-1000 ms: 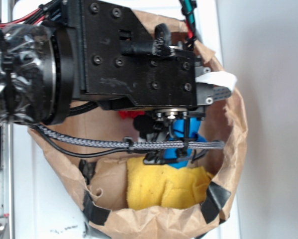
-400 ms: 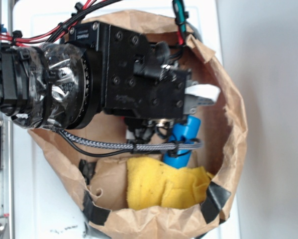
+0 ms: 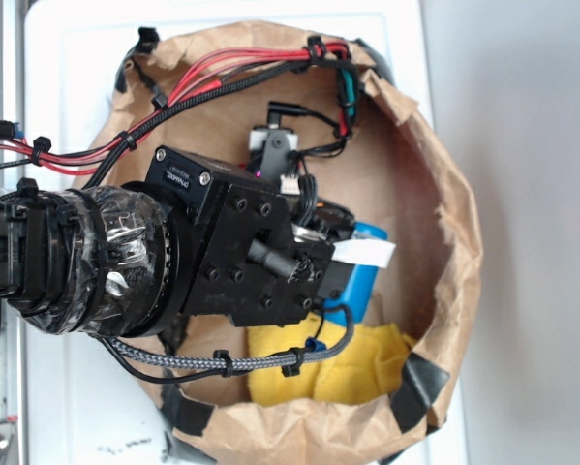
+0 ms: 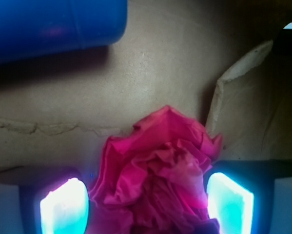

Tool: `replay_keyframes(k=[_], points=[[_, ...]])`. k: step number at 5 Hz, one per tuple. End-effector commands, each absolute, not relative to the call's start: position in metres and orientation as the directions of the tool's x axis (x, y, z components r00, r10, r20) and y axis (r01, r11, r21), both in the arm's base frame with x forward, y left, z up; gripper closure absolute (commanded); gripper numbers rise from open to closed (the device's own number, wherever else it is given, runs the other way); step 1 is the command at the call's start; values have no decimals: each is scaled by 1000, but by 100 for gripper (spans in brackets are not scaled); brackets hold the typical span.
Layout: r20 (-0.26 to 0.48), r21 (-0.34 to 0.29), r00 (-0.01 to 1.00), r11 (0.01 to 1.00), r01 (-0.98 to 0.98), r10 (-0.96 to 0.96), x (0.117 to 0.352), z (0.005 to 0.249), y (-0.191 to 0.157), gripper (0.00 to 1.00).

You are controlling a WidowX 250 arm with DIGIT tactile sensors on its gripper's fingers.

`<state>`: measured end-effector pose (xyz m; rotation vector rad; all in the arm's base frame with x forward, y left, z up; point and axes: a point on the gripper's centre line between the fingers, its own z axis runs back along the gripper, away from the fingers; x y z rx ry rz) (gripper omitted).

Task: Grab the red paper.

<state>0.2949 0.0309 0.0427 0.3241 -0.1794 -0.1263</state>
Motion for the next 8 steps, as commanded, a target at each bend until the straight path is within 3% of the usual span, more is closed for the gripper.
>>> replay_keyframes(k=[1,4,5,6,7,8], points=[[214,336,970,941,38,-116,298,49,27,100],[217,328,971,945,20,-96,292,53,28,100],[200,279,976,960,33,-91,289,70,28,100],[115,131,988,987,92,-107,276,120,24,100],[61,30,990,992,123,-124,269,163,16,100],[53,-6,987,989,149,-149,265,177,9,100]])
